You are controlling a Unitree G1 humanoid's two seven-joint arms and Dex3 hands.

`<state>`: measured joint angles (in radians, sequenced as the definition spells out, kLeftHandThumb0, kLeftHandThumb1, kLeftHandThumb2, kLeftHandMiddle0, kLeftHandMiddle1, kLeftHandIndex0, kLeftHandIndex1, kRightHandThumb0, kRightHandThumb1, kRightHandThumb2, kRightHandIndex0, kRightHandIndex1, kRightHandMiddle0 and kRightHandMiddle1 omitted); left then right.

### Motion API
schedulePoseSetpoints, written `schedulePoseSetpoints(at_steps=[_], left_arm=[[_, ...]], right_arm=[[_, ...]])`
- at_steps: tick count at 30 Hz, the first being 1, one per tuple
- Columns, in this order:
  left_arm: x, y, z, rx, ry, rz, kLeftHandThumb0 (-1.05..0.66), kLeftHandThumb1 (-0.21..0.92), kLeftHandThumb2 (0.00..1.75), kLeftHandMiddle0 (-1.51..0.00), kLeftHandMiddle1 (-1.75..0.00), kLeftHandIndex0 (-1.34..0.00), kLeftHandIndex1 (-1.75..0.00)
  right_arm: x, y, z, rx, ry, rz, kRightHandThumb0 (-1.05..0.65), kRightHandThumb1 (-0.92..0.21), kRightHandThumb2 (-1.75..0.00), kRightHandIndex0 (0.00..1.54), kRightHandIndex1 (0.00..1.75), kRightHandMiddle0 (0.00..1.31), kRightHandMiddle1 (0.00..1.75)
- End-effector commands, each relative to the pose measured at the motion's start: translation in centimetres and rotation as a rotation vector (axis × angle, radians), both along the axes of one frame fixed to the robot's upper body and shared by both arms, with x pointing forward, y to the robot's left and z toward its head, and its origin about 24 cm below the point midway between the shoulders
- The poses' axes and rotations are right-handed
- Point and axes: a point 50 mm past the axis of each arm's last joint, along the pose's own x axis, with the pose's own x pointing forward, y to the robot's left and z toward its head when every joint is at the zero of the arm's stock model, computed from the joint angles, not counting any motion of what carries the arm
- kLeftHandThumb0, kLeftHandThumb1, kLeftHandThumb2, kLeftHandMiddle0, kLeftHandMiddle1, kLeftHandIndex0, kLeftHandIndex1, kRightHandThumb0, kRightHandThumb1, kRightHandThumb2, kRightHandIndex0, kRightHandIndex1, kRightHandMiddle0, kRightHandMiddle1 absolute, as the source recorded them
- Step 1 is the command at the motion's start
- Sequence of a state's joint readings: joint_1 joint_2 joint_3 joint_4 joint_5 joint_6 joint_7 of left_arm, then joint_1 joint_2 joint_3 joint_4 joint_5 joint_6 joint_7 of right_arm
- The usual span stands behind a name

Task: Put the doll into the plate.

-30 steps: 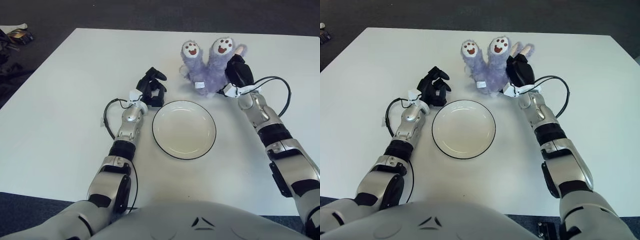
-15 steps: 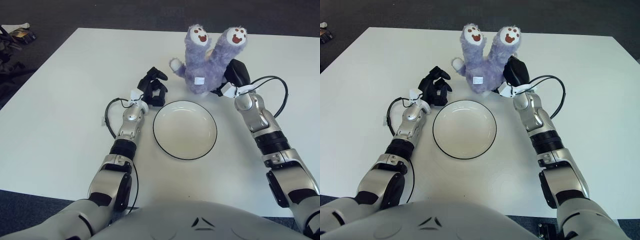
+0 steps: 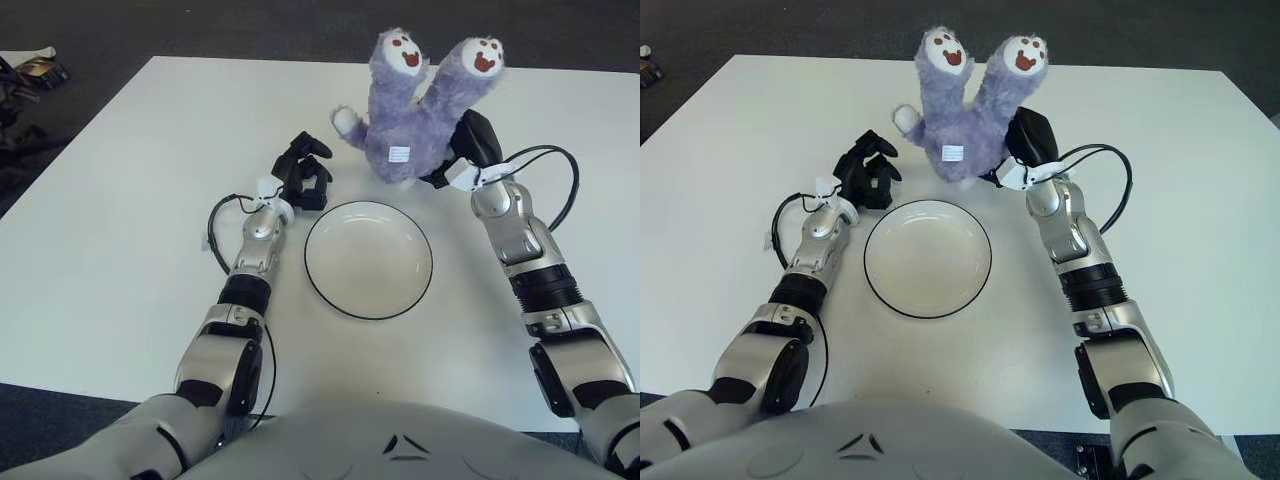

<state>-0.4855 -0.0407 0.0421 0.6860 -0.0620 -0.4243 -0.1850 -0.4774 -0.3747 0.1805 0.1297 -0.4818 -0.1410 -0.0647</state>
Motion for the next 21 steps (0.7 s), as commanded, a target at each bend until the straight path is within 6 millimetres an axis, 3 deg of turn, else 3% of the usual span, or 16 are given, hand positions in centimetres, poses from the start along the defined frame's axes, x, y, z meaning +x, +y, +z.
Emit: schedulePoseSetpoints(at_steps=[1, 13, 21], left_arm=[[-1.0, 1.0, -2.4, -0.014, 0.091, 0.059, -0.01, 0.3, 1.34, -0.51, -1.75, -0.5, -1.74], [1.0, 2.3, -0.1, 0.054, 0.055, 0.145, -0.01, 0.33, 1.32, -0.49, -1.75, -0.48, -1.74], [2.0, 2.7, 0.5, 0.055, 0.072, 0.196, -0.01, 0.34, 1.3, -0.48, -1.75, -0.47, -1.74]], right_arm=[[-0.6, 0.2, 0.5, 0.029, -0.011, 0.012, 0.55, -0.13, -1.54, 0.76, 1.75, 1.03, 1.75], [-1.6, 1.5, 1.4, 0.019, -0.042, 0.067, 0.55, -0.14, -1.54, 0.76, 1.75, 0.99, 1.75], [-2.5, 2.1, 1.8, 0.034, -0.03, 0.098, 0.54, -0.14, -1.53, 0.76, 1.75, 0.97, 1.75]])
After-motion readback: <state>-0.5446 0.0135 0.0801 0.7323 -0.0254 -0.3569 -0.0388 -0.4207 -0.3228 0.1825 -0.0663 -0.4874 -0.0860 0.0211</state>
